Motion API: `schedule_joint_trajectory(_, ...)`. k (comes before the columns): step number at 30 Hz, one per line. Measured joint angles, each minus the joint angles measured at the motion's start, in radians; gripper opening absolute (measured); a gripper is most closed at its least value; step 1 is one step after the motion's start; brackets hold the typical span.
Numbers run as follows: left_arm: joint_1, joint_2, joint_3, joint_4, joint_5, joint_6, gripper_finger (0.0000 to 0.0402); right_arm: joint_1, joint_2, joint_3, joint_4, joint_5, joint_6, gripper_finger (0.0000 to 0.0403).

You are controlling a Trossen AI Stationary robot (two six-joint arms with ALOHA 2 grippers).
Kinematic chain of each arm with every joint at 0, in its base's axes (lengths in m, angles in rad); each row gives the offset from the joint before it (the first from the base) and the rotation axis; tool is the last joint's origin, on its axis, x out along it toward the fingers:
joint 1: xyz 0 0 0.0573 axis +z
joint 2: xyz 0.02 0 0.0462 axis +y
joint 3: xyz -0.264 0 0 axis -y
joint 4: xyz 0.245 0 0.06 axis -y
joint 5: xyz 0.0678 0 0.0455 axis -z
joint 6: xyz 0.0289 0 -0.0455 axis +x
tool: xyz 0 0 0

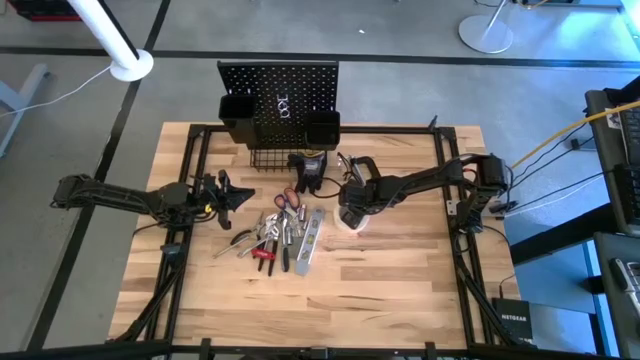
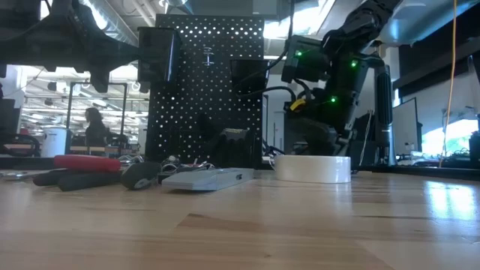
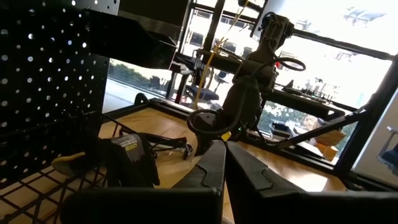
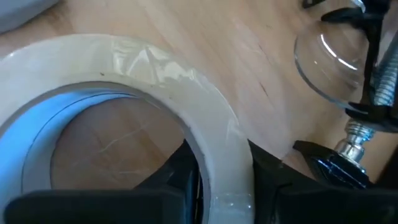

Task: Hang tools onto peg board
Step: Put the masking tape into the wire basket on the pegboard

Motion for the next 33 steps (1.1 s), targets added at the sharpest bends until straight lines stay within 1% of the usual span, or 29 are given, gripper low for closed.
schedule_joint_trajectory(4,0.000,0.000,0.000,0.008,-0.015,-0.005,0.0001,0.012,-0.070,-0.004,-0.011,0.029,-0.053,0.0089)
schedule_joint_trajectory(9,0.000,0.000,0.000,0.010,-0.020,-0.021,0.0001,0.057,-0.167,-0.001,-0.006,0.106,-0.059,0.0089)
schedule_joint_trajectory(13,0.000,0.000,0.000,0.048,-0.020,-0.015,0.0001,0.105,-0.233,-0.001,-0.001,0.212,-0.083,0.0089)
schedule_joint_trajectory(17,-0.017,0.002,0.005,0.062,-0.020,0.013,0.0001,0.151,-0.273,-0.001,0.007,0.355,-0.124,0.0089)
schedule_joint_trajectory(20,-0.053,0.028,0.033,0.060,-0.020,0.042,0.0001,0.176,-0.292,-0.001,0.030,0.458,-0.155,0.0089)
schedule_joint_trajectory(24,-0.116,0.120,0.110,0.055,-0.056,0.106,0.0000,0.201,-0.299,0.000,0.107,0.581,-0.219,0.0089)
schedule_joint_trajectory(27,-0.177,0.235,0.186,0.053,-0.117,0.157,0.0000,0.211,-0.299,0.000,0.179,0.650,-0.286,0.0088)
schedule_joint_trajectory(30,-0.236,0.374,0.278,0.051,-0.218,0.216,0.0000,0.217,-0.299,0.000,0.247,0.697,-0.345,0.0088)
schedule_joint_trajectory(33,-0.281,0.518,0.382,0.060,-0.356,0.269,0.0000,0.217,-0.300,0.001,0.326,0.724,-0.412,0.0088)
